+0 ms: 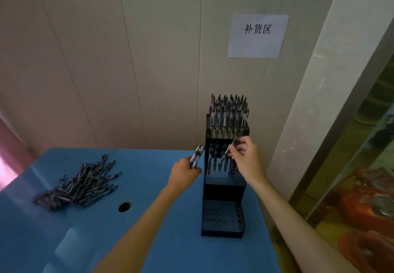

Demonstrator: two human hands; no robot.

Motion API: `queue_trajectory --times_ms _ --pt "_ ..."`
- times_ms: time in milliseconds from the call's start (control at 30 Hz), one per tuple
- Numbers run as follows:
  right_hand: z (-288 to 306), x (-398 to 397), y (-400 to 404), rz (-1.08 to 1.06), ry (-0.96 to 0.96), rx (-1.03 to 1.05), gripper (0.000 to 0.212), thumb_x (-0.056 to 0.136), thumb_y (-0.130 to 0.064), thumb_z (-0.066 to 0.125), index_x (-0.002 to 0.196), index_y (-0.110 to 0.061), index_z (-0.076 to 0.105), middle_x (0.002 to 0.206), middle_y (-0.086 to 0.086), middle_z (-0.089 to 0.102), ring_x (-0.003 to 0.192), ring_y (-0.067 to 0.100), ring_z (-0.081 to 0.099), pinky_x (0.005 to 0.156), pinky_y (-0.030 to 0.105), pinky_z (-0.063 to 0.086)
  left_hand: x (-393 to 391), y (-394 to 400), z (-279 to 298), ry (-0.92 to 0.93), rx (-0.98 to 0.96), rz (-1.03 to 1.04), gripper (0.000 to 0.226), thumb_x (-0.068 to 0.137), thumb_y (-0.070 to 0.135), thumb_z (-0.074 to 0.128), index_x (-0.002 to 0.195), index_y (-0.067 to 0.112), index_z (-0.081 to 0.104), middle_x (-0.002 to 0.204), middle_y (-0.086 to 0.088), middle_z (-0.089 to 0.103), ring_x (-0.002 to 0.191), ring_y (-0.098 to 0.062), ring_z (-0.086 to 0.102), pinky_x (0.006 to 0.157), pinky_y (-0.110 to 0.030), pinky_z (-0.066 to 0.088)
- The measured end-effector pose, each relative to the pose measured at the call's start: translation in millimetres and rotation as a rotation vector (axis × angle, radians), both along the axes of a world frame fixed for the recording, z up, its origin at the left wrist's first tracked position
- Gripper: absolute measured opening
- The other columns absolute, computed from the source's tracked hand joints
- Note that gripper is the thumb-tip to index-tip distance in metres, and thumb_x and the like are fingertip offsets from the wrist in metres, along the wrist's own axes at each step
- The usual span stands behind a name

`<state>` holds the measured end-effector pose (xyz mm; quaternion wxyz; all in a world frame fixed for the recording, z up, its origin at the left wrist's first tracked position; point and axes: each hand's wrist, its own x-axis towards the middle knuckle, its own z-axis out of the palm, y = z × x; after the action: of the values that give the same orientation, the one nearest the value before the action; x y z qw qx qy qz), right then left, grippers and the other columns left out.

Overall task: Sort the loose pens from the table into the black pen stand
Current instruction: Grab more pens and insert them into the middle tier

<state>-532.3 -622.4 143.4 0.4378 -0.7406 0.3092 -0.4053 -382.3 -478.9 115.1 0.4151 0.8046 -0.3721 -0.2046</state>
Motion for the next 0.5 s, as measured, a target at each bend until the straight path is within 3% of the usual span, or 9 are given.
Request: queue_trajectory --times_ms 200,500 --pt "-4 14 -2 -0.029 0.118 -0.215 0.017 0.094 -0.016 0.068 0.108 -0.011 0.06 0.089 -0.002 0.07 0.078 0.01 0.069 0.073 0.032 0.061 -2 -5 2 -0.015 -0.021 0.0 0.029 0.086 0.01 0.066 0.073 0.016 0.041 0.063 -0.002 0.043 0.053 -0.015 0.037 0.053 -0.03 0.036" --pt "-12 32 5 -0.008 0.25 -0.298 0.016 0.093 -0.015 0.069 0.106 -0.009 0.061 0.083 -0.004 0.067 0.072 0.009 0.066 0.068 0.028 0.058 1 -5 8 -0.011 -0.051 -0.015 0.029 0.084 0.009 0.066 0.072 0.017 0.041 0.063 -0.001 0.042 0.052 -0.015 0.035 0.052 -0.029 0.034"
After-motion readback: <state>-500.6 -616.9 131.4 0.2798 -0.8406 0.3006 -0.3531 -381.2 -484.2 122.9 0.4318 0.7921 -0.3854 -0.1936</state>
